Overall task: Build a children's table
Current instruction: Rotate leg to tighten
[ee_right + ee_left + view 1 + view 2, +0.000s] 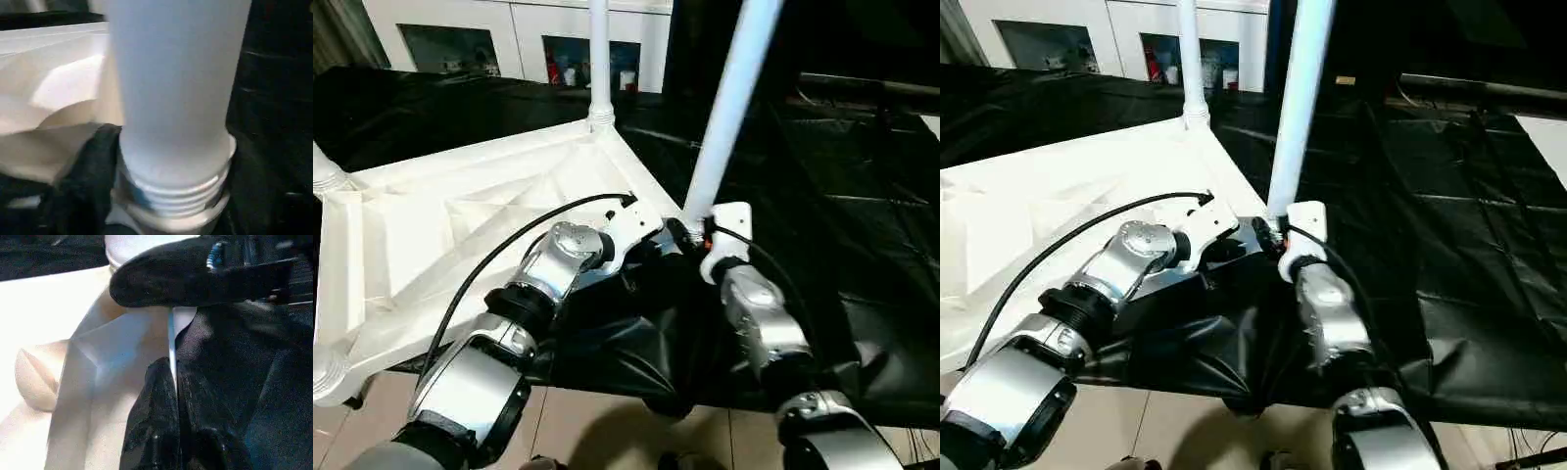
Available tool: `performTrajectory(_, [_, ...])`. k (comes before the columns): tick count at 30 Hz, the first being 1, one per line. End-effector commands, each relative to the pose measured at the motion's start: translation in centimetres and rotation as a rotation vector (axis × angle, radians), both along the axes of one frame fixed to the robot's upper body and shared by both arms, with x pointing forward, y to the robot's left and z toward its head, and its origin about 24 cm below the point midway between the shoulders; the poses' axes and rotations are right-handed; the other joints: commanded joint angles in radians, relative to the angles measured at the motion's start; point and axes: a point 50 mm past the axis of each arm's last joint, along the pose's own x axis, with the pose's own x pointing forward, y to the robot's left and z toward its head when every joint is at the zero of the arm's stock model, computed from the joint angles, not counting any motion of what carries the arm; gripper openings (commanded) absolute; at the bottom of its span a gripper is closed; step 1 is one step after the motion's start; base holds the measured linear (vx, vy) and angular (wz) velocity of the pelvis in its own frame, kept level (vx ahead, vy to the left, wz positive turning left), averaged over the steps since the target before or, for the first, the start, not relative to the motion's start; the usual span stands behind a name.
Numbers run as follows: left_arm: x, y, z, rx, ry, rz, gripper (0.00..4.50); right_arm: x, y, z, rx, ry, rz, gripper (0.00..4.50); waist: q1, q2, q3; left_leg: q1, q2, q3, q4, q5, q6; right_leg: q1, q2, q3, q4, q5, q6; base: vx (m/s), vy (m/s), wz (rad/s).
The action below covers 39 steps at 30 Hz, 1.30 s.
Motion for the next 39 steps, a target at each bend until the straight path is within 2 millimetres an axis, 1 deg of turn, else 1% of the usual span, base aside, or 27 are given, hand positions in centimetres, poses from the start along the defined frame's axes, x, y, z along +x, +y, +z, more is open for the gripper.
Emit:
performTrajectory(1, [-0.8,0.9,-1.7,0.06,0.049,-0.044,0.0,0.0,0.5,1.6,-0.01,-0.092,0.123,3.69,0.001,-0.008,-0.059,-0.008,0.016,-0.012,-0.06,-0.174,0.077,0.05,-0.066,0.04,-0.08,-0.262,-0.179,0.0,0.0,0.0])
performTrajectory(3, [-0.9,1.0,-1.7,0.06,0.055,-0.052,0.0,0.0,0.2,1.8,-0.009,-0.096,0.131,3.88,0.0,-0.006,-0.061,-0.008,0.015,-0.011,-0.058,-0.148,0.086,0.051,-0.066,0.041,-0.075,-0.221,-0.192,0.0,0.0,0.0])
performTrajectory(4, [-1.1,1.2,-1.7,0.057,0.055,-0.099,0.0,0.0,-0.2,1.9,-0.042,-0.101,0.169,3.91,0.0,-0.003,-0.061,-0.01,0.016,-0.01,-0.056,-0.129,0.094,0.052,-0.066,0.041,-0.071,-0.183,-0.204,0.0,0.0,0.0])
performTrajectory(5, [-1.7,1.8,-1.8,0.06,0.075,-0.175,0.0,-0.3,-1.2,2.0,-0.137,-0.105,0.266,4.0,-0.001,-0.004,-0.063,-0.012,0.015,-0.01,-0.055,-0.114,0.103,0.055,-0.066,0.04,-0.068,-0.153,-0.213,0.0,0.0,0.0])
performTrajectory(6, [-2.2,2.0,-1.8,0.054,0.084,-0.24,0.0,-0.6,-1.7,1.9,-0.178,-0.098,0.335,4.0,0.002,-0.001,-0.064,-0.011,0.016,-0.01,-0.052,-0.102,0.111,0.057,-0.065,0.04,-0.066,-0.122,-0.228,0.0,0.0,0.0])
performTrajectory(7, [-2.5,2.2,-1.8,0.05,0.091,-0.28,0.0,-0.8,-2.1,1.8,-0.199,-0.091,0.376,4.0,0.004,0.0,-0.066,-0.011,0.018,-0.009,-0.05,-0.09,0.123,0.058,-0.064,0.042,-0.059,-0.069,-0.249,0.0,0.0,0.0])
performTrajectory(8, [-2.8,2.5,-1.9,0.047,0.117,-0.299,0.0,-1.0,-2.4,1.8,-0.207,-0.081,0.42,4.0,0.004,0.002,-0.065,-0.011,0.018,-0.007,-0.049,-0.089,0.13,0.055,-0.063,0.042,-0.058,-0.049,-0.255,0.0,0.0,0.0])
performTrajectory(9, [-2.9,2.6,-1.9,0.047,0.125,-0.31,0.0,-1.2,-2.4,1.8,-0.211,-0.08,0.444,4.0,0.001,0.0,-0.065,-0.011,0.018,-0.005,-0.048,-0.096,0.135,0.058,-0.061,0.042,-0.055,-0.03,-0.263,0.0,0.0,0.0])
performTrajectory(10, [-3.4,3.0,-1.9,0.048,0.14,-0.363,0.0,-1.7,-2.7,1.9,-0.222,-0.076,0.527,4.0,0.003,0.005,-0.065,-0.008,0.021,-0.006,-0.05,-0.101,0.144,0.055,-0.065,0.042,-0.053,-0.016,-0.276,0.0,0.0,0.0])
performTrajectory(11, [-3.7,3.2,-1.9,0.05,0.147,-0.397,0.0,-2.0,-2.9,1.9,-0.221,-0.071,0.567,4.0,0.005,0.003,-0.067,-0.007,0.022,-0.006,-0.048,-0.095,0.146,0.058,-0.064,0.042,-0.05,0.001,-0.279,0.0,0.0,0.0])
performTrajectory(12, [-4.0,3.5,-1.9,0.052,0.16,-0.429,0.0,-2.4,-3.1,2.0,-0.214,-0.063,0.609,4.0,0.007,0.006,-0.066,-0.006,0.026,-0.007,-0.049,-0.088,0.15,0.057,-0.063,0.042,-0.047,0.029,-0.289,0.0,0.0,0.0])
performTrajectory(13, [-4.6,4.0,-1.7,0.046,0.175,-0.474,0.0,-2.8,-3.4,2.2,-0.212,-0.051,0.677,4.0,0.011,0.011,-0.064,-0.003,0.03,-0.005,-0.05,-0.095,0.152,0.057,-0.062,0.041,-0.043,0.046,-0.3,0.0,0.0,0.0])
performTrajectory(14, [-4.9,4.3,-1.6,0.043,0.179,-0.497,0.0,-3.1,-3.6,2.2,-0.215,-0.046,0.711,4.0,0.011,0.009,-0.064,-0.007,0.032,-0.006,-0.05,-0.094,0.153,0.06,-0.061,0.04,-0.041,0.055,-0.303,0.0,0.0,0.0])
performTrajectory(15, [-5.0,4.3,-1.5,0.04,0.18,-0.501,0.0,-3.1,-3.7,2.3,-0.217,-0.045,0.724,4.0,0.011,0.01,-0.063,-0.007,0.032,-0.005,-0.051,-0.096,0.152,0.058,-0.06,0.039,-0.041,0.054,-0.303,0.0,0.0,0.0])
performTrajectory(16, [-5.2,4.6,-1.4,0.035,0.178,-0.513,0.0,-3.4,-3.9,2.4,-0.218,-0.034,0.763,4.0,0.011,0.011,-0.062,-0.003,0.031,-0.003,-0.05,-0.116,0.146,0.053,-0.061,0.039,-0.045,0.026,-0.301,0.0,0.0,0.0])
performTrajectory(17, [-5.3,4.9,-1.2,0.034,0.175,-0.519,0.0,-3.6,-4.1,2.4,-0.218,-0.018,0.797,4.0,0.011,0.009,-0.061,-0.004,0.032,-0.003,-0.052,-0.13,0.135,0.054,-0.062,0.038,-0.047,-0.006,-0.298,0.0,0.0,0.0])
performTrajectory(18, [-5.3,5.0,-1.2,0.034,0.175,-0.521,0.0,-3.6,-4.1,2.3,-0.22,-0.014,0.807,4.0,0.012,0.009,-0.059,-0.002,0.031,-0.003,-0.053,-0.151,0.124,0.052,-0.063,0.039,-0.052,-0.052,-0.29,0.0,0.0,0.0])
performTrajectory(19, [-5.5,5.3,-1.1,0.037,0.178,-0.53,0.0,-3.9,-4.2,2.3,-0.229,-0.002,0.845,4.0,0.013,0.009,-0.058,-0.001,0.031,-0.002,-0.053,-0.156,0.117,0.052,-0.063,0.04,-0.055,-0.071,-0.285,0.0,0.0,0.0])
performTrajectory(20, [-5.5,5.4,-1.0,0.038,0.18,-0.535,0.0,-4.0,-4.3,2.2,-0.235,0.012,0.871,4.0,0.012,0.006,-0.058,-0.001,0.032,-0.003,-0.054,-0.161,0.107,0.052,-0.064,0.04,-0.055,-0.097,-0.277,0.0,0.0,0.0])
performTrajectory(22, [-5.5,5.7,-0.8,0.037,0.176,-0.533,0.0,-4.2,-4.3,2.0,-0.247,0.038,0.905,4.0,0.011,0.004,-0.057,-0.003,0.028,-0.003,-0.053,-0.161,0.1,0.051,-0.064,0.042,-0.059,-0.132,-0.26,0.0,0.0,0.0])
performTrajectory(24, [-5.5,5.7,-0.8,0.038,0.172,-0.529,0.0,-4.0,-4.3,2.0,-0.244,0.032,0.892,4.0,0.011,0.003,-0.059,-0.004,0.027,-0.003,-0.053,-0.138,0.098,0.051,-0.065,0.042,-0.057,-0.126,-0.255,0.0,0.0,0.0])
performTrajectory(25, [-5.5,5.7,-0.8,0.038,0.172,-0.529,0.0,-4.0,-4.3,2.0,-0.244,0.032,0.892,3.73,0.01,0.003,-0.06,-0.004,0.027,-0.003,-0.052,-0.133,0.099,0.051,-0.065,0.042,-0.057,-0.122,-0.255,0.0,0.0,0.0])
performTrajectory(26, [-5.4,5.8,-0.7,0.037,0.17,-0.528,0.0,-3.9,-4.2,2.0,-0.232,0.033,0.89,3.73,0.01,0.003,-0.061,-0.004,0.027,-0.004,-0.052,-0.123,0.1,0.052,-0.064,0.042,-0.056,-0.107,-0.257,0.0,0.0,0.0])
performTrajectory(29, [-5.4,5.7,-0.6,0.035,0.166,-0.527,0.0,-3.9,-4.0,2.1,-0.218,0.035,0.894,3.37,0.01,0.004,-0.062,-0.004,0.027,-0.004,-0.051,-0.113,0.107,0.051,-0.063,0.041,-0.052,-0.085,-0.262,0.0,0.0,0.0])
performTrajectory(33, [-5.4,5.7,-0.4,0.03,0.165,-0.527,0.0,-4.1,-4.0,2.2,-0.205,0.039,0.909,3.27,0.009,0.004,-0.062,-0.005,0.026,-0.003,-0.05,-0.114,0.111,0.052,-0.063,0.04,-0.053,-0.081,-0.264,0.0,0.0,0.0])
performTrajectory(35, [-5.4,5.7,-0.4,0.03,0.166,-0.527,0.0,-4.1,-4.0,2.1,-0.203,0.042,0.91,3.0,0.01,0.004,-0.063,-0.004,0.027,-0.003,-0.05,-0.109,0.11,0.053,-0.064,0.041,-0.052,-0.081,-0.265,0.0,0.0,0.0])
performTrajectory(39, [-5.6,5.7,-0.6,0.033,0.173,-0.529,0.0,-4.4,-4.2,1.8,-0.2,0.053,0.918,2.77,0.01,0.004,-0.065,-0.005,0.027,-0.003,-0.048,-0.093,0.119,0.054,-0.062,0.04,-0.046,-0.038,-0.273,0.0,0.0,0.0])
